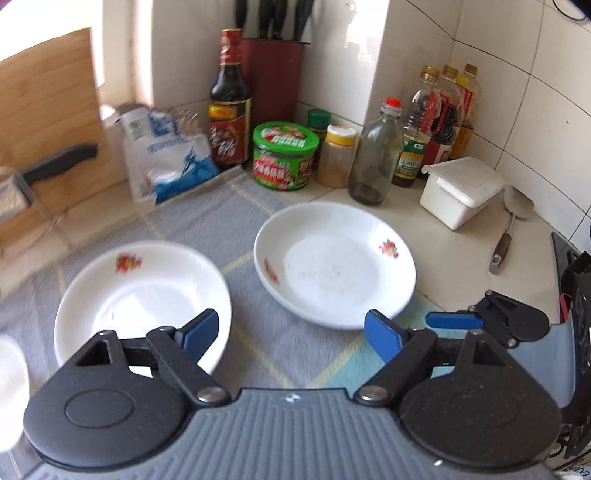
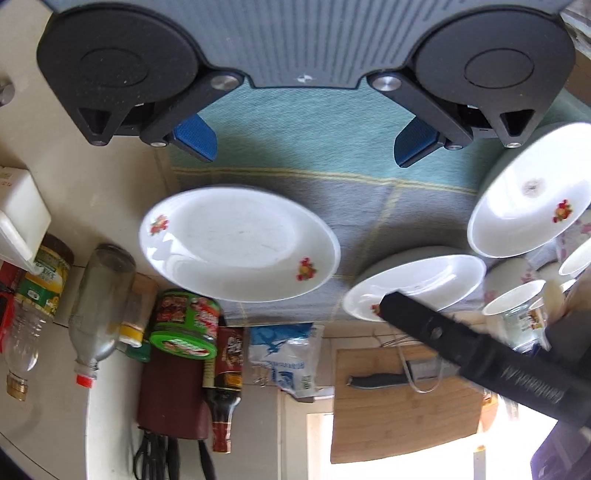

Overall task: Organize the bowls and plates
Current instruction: 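Carry the stained plate with the left tool toward another flowered plate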

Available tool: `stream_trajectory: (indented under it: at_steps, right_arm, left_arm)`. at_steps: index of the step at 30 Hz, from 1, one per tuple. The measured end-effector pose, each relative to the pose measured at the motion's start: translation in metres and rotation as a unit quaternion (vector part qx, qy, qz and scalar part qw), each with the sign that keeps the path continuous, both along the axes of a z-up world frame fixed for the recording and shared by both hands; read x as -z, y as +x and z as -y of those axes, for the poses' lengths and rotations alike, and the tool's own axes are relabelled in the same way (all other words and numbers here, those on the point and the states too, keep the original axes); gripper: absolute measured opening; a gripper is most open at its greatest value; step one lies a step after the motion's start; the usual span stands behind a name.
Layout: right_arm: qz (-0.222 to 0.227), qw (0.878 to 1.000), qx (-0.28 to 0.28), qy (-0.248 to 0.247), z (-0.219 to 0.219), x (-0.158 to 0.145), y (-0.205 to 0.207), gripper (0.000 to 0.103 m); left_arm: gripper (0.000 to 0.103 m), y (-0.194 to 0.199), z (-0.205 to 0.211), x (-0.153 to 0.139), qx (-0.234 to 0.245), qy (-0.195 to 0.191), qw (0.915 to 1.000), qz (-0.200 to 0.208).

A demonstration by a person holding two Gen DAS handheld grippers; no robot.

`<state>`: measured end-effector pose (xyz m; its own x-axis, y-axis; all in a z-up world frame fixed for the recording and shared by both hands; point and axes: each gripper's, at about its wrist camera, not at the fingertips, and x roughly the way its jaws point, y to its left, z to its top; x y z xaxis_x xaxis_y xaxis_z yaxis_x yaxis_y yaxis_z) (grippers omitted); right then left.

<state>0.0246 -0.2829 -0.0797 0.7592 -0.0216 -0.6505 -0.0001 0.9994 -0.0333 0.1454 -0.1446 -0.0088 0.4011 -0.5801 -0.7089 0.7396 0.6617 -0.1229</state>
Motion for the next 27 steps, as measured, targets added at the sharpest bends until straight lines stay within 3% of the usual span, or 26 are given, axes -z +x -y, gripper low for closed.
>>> stream_trajectory:
  at_steps: [8, 16, 27]
  right_arm:
    - [-0.013, 0.996, -0.084, -0.013, -0.057, 0.01, -0.017, 0.103]
    - [-0.023, 0.983, -0.178, -0.024, -0.115, 0.024, -0.025, 0.103]
    - [-0.025, 0.972, -0.233, -0.022, -0.15, 0.039, -0.005, 0.103]
  left_arm:
    - [0.086, -0.031, -0.07, 0.004, -0.099, -0.015, 0.995, 0.0]
    - [0.087, -0.052, -0.13, 0.0, -0.162, -0.014, 0.9866, 0.012]
    - [0.087, -0.061, -0.164, 0.004, -0.202, -0.005, 0.9793, 0.002]
